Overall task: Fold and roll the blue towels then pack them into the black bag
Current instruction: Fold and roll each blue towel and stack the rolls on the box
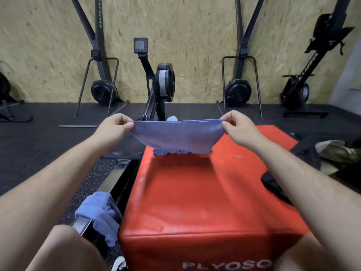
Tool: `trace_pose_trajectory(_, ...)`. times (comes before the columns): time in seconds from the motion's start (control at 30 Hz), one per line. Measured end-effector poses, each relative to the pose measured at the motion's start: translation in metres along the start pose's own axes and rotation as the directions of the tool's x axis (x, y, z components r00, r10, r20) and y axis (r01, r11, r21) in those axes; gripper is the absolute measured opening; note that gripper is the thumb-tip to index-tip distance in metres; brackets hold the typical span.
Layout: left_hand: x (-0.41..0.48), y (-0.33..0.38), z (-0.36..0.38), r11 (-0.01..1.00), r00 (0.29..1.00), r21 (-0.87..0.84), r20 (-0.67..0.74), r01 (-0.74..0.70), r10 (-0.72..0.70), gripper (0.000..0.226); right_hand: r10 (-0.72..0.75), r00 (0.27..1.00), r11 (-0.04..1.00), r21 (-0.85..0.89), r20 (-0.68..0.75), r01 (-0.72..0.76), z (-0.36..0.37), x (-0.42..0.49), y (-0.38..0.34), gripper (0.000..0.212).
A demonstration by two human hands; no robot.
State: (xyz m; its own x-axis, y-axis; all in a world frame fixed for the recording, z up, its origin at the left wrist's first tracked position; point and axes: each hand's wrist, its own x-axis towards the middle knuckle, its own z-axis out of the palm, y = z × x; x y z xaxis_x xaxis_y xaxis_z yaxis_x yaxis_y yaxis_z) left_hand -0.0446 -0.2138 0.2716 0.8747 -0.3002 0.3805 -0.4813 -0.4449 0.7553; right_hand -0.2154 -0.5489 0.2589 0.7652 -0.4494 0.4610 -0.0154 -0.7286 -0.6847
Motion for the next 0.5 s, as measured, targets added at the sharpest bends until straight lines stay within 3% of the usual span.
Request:
trace_pose_trajectory(0.23, -0.066, -0.078, 0.038, 0.983, 0.933, -0.005, 0.316, 0.182, -0.172, 0.014, 0.108, 0.958, 0.994, -0.034, 0.264, -0.103, 0.043, -0.087, 0.070, 0.024)
trace_pose_trajectory(0.5, -0.100, -0.092, 0.045, 0.943, 0.824, -0.017, 0.492, 0.333, -0.282, 0.022, 0.259, 0.770, 0.926, 0.077, 0.583, -0.370, 0.020, -0.120, 0.073, 0.012)
